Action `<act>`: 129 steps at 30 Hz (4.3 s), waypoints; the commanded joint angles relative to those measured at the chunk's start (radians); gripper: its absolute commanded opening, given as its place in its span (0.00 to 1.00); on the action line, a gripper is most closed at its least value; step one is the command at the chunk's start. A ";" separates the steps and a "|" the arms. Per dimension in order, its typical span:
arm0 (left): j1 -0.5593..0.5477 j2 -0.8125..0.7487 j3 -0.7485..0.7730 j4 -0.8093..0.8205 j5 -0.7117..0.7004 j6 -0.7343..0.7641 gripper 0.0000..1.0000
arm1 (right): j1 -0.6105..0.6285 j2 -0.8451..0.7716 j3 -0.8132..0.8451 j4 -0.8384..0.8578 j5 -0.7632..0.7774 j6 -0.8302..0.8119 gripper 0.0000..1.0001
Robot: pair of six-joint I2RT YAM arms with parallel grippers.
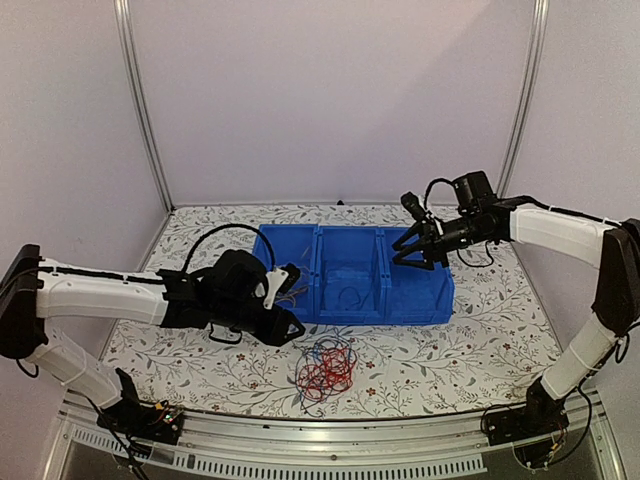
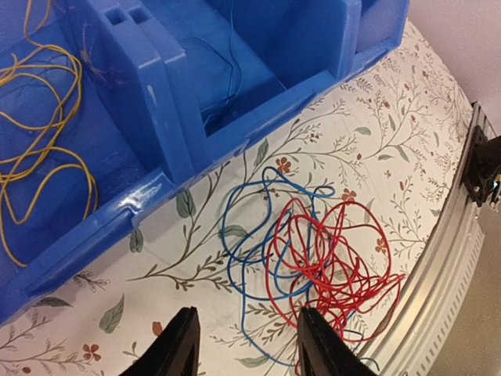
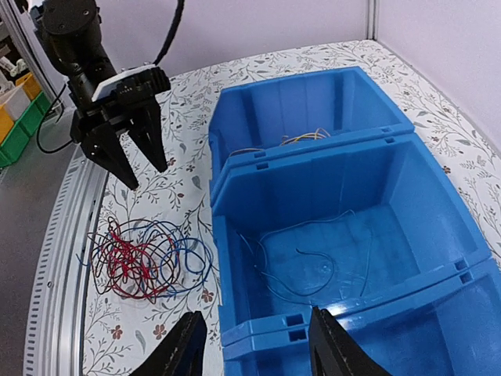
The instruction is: Untangle the cables
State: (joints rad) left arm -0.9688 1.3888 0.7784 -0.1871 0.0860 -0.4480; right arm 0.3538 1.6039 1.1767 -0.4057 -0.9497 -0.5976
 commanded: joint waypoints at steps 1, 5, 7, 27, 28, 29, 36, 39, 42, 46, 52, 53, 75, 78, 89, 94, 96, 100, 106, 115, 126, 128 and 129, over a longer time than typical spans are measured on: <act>-0.016 0.103 0.027 0.121 0.064 -0.045 0.41 | 0.050 0.011 0.017 -0.047 0.054 -0.060 0.48; -0.017 0.190 0.053 0.139 0.077 -0.035 0.40 | 0.054 0.038 0.024 -0.064 0.049 -0.072 0.48; -0.017 0.223 0.064 0.138 0.081 -0.034 0.40 | 0.054 0.043 0.024 -0.069 0.051 -0.078 0.47; -0.033 0.303 0.075 0.217 0.086 -0.018 0.23 | 0.054 0.072 0.034 -0.089 0.050 -0.093 0.47; -0.033 0.300 0.073 0.215 0.087 -0.017 0.19 | 0.055 0.074 0.036 -0.089 0.049 -0.093 0.47; -0.034 0.297 0.072 0.214 0.088 -0.017 0.15 | 0.055 0.075 0.036 -0.090 0.049 -0.093 0.47; -0.034 0.265 0.072 0.207 0.085 -0.013 0.00 | 0.055 0.083 0.039 -0.094 0.048 -0.095 0.46; -0.036 0.220 0.101 0.127 0.062 -0.002 0.00 | 0.055 0.083 0.040 -0.096 0.048 -0.096 0.46; -0.035 0.124 0.131 0.066 0.028 0.021 0.00 | 0.054 0.082 0.038 -0.094 0.045 -0.094 0.46; -0.036 0.004 0.149 0.034 0.018 0.054 0.00 | 0.059 0.083 0.039 -0.087 0.030 -0.083 0.45; -0.036 -0.095 0.146 0.016 0.011 0.094 0.00 | 0.179 0.022 0.055 0.006 -0.041 0.108 0.47; -0.035 -0.108 0.148 0.006 0.002 0.098 0.00 | 0.220 0.015 0.068 0.003 -0.017 0.117 0.49; -0.037 -0.269 0.536 -0.002 -0.094 0.130 0.00 | 0.580 0.201 0.250 0.237 0.140 0.345 0.73; -0.037 -0.249 0.608 -0.001 -0.094 0.140 0.00 | 0.598 0.246 0.253 0.263 0.127 0.371 0.76; -0.043 -0.088 1.064 0.025 0.010 0.179 0.00 | 0.608 0.398 0.238 0.325 0.060 0.447 0.49; -0.043 -0.015 1.283 0.073 0.036 0.199 0.00 | 0.613 0.449 0.196 0.328 0.041 0.456 0.42; -0.043 0.016 1.386 0.091 0.031 0.212 0.00 | 0.613 0.470 0.171 0.322 0.042 0.456 0.42; -0.043 0.083 1.545 0.129 0.026 0.236 0.00 | 0.613 0.500 0.131 0.305 0.054 0.438 0.43; -0.043 0.112 1.595 0.170 0.001 0.258 0.00 | 0.613 0.521 0.100 0.252 0.061 0.379 0.16; -0.043 0.031 1.446 0.208 -0.083 0.334 0.00 | 0.613 0.450 -0.007 0.130 0.145 0.228 0.14; -0.043 -0.169 0.893 0.284 -0.056 0.192 0.00 | 0.611 0.045 -0.016 0.041 0.270 0.083 0.50; -0.043 -0.175 0.836 0.300 -0.033 0.161 0.00 | 0.611 0.012 0.014 0.032 0.285 0.084 0.52; -0.043 -0.176 0.812 0.306 -0.022 0.149 0.00 | 0.611 0.007 0.030 0.029 0.289 0.084 0.53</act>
State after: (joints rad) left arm -1.0008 1.2312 1.6699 0.0628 0.0189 -0.2234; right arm 0.9619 1.6573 1.1519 -0.3424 -0.7128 -0.4751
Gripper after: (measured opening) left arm 0.001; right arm 0.510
